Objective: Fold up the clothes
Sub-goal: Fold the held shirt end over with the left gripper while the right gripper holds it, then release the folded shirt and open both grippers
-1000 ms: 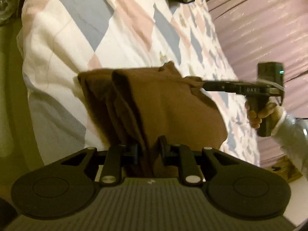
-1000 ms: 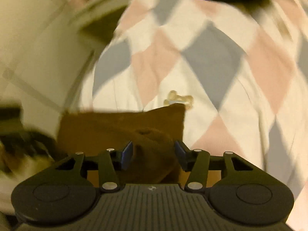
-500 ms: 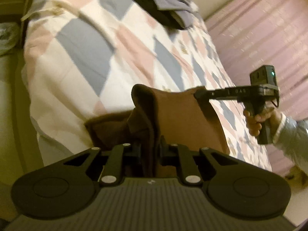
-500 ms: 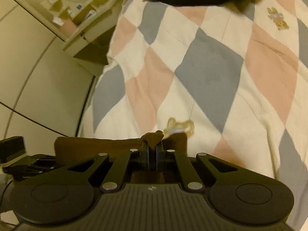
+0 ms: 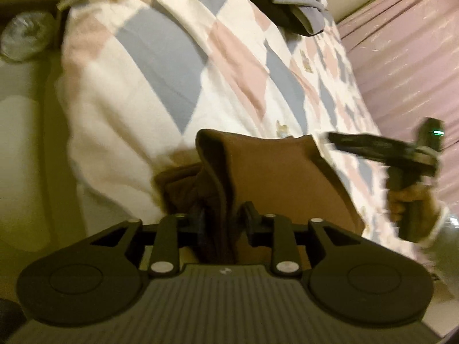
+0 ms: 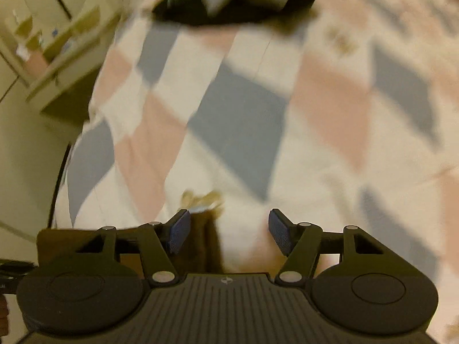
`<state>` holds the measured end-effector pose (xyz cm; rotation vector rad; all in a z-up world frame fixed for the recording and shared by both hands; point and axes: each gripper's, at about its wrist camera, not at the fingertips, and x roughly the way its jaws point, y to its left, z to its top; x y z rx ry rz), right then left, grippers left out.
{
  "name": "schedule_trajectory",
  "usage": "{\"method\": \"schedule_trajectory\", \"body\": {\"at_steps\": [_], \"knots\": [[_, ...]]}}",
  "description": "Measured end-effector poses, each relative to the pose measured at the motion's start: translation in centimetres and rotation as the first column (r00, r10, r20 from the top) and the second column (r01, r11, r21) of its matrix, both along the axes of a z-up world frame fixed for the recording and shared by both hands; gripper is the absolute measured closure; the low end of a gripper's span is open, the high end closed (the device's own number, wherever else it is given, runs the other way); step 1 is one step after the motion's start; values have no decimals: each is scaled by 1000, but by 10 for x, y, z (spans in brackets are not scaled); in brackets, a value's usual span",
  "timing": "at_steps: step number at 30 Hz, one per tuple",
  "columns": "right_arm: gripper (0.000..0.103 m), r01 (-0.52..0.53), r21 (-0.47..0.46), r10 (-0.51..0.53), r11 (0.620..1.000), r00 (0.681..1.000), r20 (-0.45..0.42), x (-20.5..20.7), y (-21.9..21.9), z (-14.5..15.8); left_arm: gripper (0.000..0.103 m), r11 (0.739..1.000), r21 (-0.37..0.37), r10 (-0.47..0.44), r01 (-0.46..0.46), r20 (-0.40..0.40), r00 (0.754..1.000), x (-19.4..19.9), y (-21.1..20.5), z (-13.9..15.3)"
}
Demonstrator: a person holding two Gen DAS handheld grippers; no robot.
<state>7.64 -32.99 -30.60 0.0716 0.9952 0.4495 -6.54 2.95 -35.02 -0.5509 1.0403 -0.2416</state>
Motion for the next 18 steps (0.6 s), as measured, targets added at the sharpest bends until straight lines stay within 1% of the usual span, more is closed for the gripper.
{"method": "schedule_trajectory", "body": {"at_steps": [1, 2, 3, 4, 5, 6, 8, 10, 11, 12, 14, 15, 17, 18], "knots": [[40, -48, -44, 50, 998, 998, 43, -16, 1, -1, 56, 999, 51, 19, -20, 5, 1000, -9, 1, 6], [40, -101, -95, 109, 990, 991, 82, -33, 4, -4, 55, 995, 93, 33, -34, 11, 999, -17, 2, 11], [40, -152, -148, 170, 977, 978, 118, -50, 6, -6, 56, 991, 126, 46, -47, 12, 999, -26, 2, 15], [40, -200, -203, 232, 959, 961, 150, -67, 9, -9, 65, 989, 135, 53, -54, 8, 999, -34, 2, 20], [40, -244, -258, 294, 935, 939, 179, -84, 11, -12, 74, 992, 122, 44, -45, 13, 999, -43, 1, 26], [40, -284, -315, 356, 906, 912, 203, -101, 14, -15, 77, 995, 99, 17, -20, 34, 999, -54, -3, 35], [40, -351, -427, 478, 833, 845, 239, -134, 18, -20, 77, 996, 79, -54, 46, 99, 994, -83, -21, 56], [40, -399, -536, 594, 744, 762, 257, -168, 23, -25, 77, 988, 103, -133, 118, 143, 981, -111, -49, 67], [40, -416, -589, 649, 693, 715, 259, -185, 26, -28, 77, 981, 129, -162, 142, 152, 975, -123, -64, 66], [43, -427, -639, 701, 639, 665, 256, -202, 28, -31, 77, 974, 155, -191, 166, 160, 969, -135, -80, 64], [43, -434, -733, 795, 523, 558, 237, -235, 33, -36, 77, 961, 207, -217, 182, 162, 963, -148, -105, 54], [44, -423, -760, 817, 493, 527, 235, -241, 36, -43, 77, 957, 229, -218, 178, 163, 962, -152, -114, 47], [44, -402, -783, 833, 475, 491, 253, -246, 36, -52, 79, 955, 260, -189, 141, 172, 967, -155, -124, 32], [44, -392, -790, 836, 471, 483, 259, -246, 35, -55, 79, 958, 258, -173, 125, 175, 969, -153, -125, 27]]}}
